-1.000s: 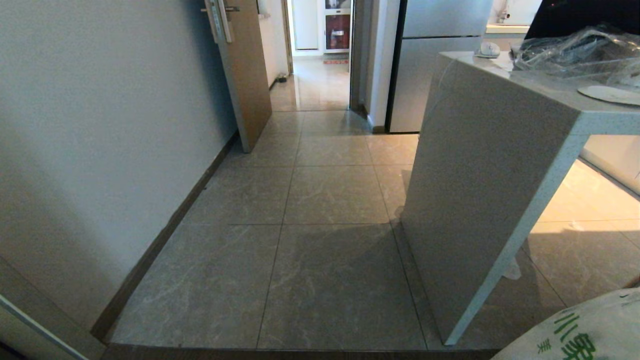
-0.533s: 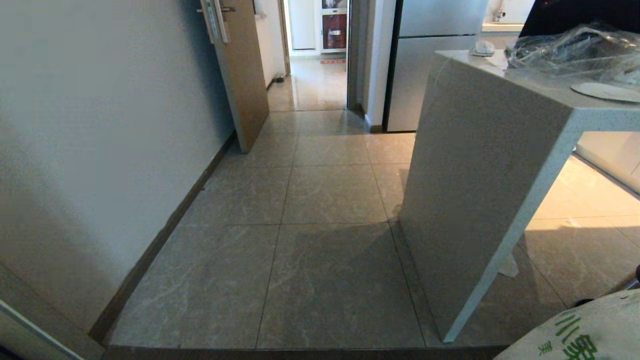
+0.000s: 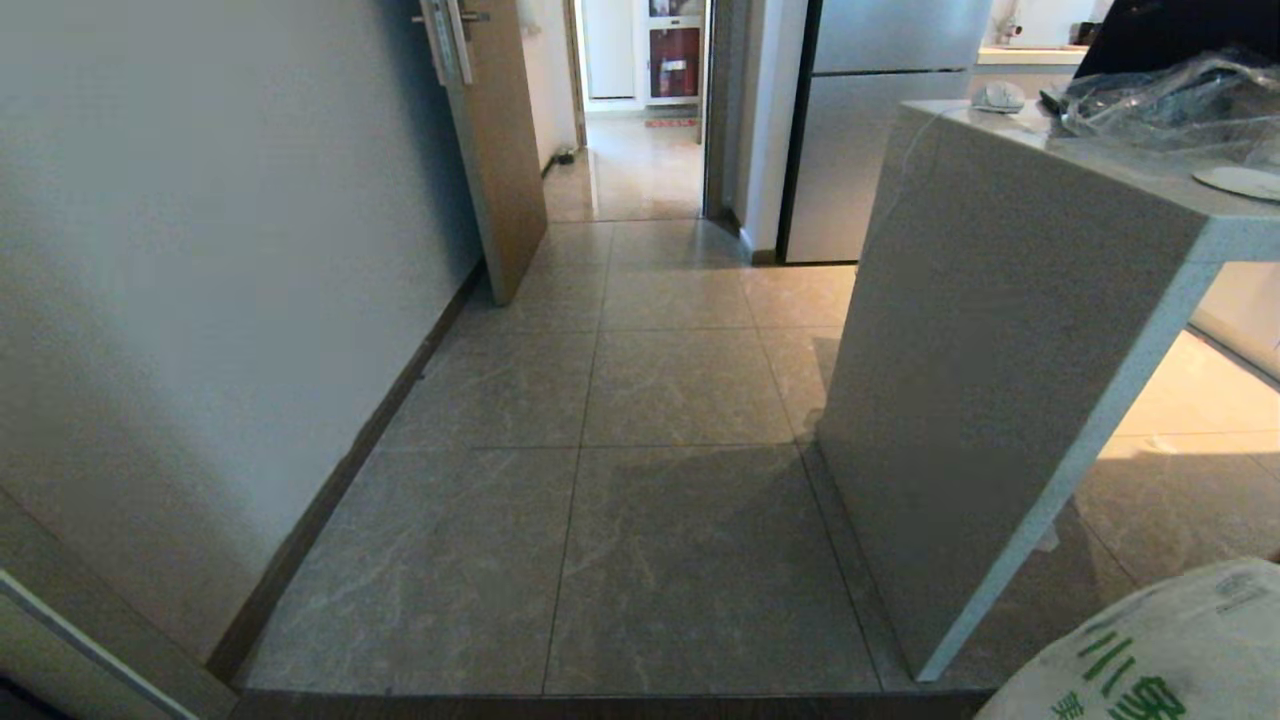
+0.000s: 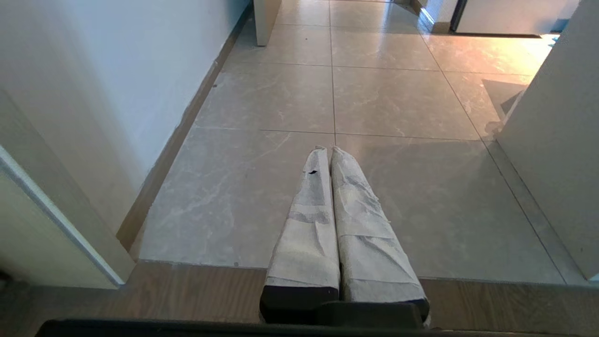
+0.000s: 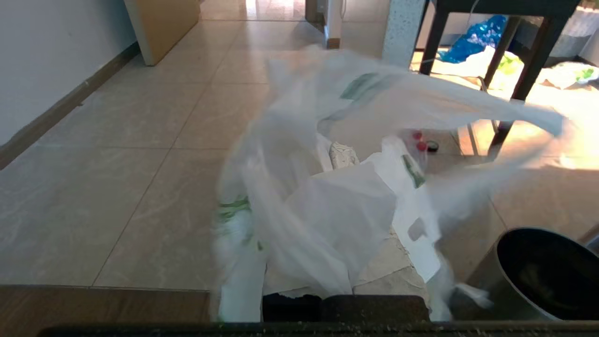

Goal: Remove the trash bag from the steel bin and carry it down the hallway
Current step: Put the trash bag at the door

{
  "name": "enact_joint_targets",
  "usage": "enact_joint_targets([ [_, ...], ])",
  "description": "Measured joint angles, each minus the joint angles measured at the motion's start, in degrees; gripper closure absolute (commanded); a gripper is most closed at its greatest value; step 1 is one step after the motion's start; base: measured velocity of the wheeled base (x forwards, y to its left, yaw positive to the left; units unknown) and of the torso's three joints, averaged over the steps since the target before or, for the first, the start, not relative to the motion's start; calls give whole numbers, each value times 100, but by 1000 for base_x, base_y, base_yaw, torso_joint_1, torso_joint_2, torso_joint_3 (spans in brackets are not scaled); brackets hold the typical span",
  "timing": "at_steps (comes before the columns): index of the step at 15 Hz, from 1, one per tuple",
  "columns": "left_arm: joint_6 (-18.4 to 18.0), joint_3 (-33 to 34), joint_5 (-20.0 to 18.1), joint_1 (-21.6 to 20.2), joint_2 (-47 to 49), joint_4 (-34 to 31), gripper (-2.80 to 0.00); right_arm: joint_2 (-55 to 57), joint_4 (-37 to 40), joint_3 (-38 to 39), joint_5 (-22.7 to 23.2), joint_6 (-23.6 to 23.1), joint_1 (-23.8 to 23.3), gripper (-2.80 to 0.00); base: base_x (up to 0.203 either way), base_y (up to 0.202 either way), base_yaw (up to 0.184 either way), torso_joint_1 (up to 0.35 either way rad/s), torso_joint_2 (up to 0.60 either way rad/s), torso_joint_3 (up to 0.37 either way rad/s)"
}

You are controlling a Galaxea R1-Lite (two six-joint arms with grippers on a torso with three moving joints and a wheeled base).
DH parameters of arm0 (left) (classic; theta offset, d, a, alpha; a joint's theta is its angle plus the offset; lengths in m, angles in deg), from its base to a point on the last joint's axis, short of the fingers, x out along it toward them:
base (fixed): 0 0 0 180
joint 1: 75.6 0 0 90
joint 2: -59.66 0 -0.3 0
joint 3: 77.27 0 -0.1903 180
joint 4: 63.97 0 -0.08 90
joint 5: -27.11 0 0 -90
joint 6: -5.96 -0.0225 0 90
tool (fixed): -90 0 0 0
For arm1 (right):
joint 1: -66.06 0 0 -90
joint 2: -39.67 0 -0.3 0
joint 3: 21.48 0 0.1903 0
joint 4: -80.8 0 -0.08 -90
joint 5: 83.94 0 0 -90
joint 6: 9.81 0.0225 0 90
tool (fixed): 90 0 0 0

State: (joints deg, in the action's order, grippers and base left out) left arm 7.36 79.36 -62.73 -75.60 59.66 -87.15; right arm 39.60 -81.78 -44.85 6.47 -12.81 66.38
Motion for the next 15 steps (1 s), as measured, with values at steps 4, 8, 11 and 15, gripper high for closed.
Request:
enact_joint_targets([
  [4, -4, 0, 0, 0, 0, 0, 0, 0, -2, 0, 0, -1, -6, 0, 0, 0, 0, 0, 0, 0],
  [8, 5, 0, 0, 0, 0, -2, 0, 0, -3, 0, 0, -2, -2, 0, 0, 0, 0, 0, 0, 0],
  [11, 10, 0, 0, 0, 0, -2, 0, 0, -6, 0, 0, -5, -4, 0, 132, 0, -1, 4, 3, 1],
  [15, 16, 0, 2, 0, 0, -7, 0, 0, -6, 0, 2, -4, -9, 0, 190, 0, 0, 2, 2, 3],
])
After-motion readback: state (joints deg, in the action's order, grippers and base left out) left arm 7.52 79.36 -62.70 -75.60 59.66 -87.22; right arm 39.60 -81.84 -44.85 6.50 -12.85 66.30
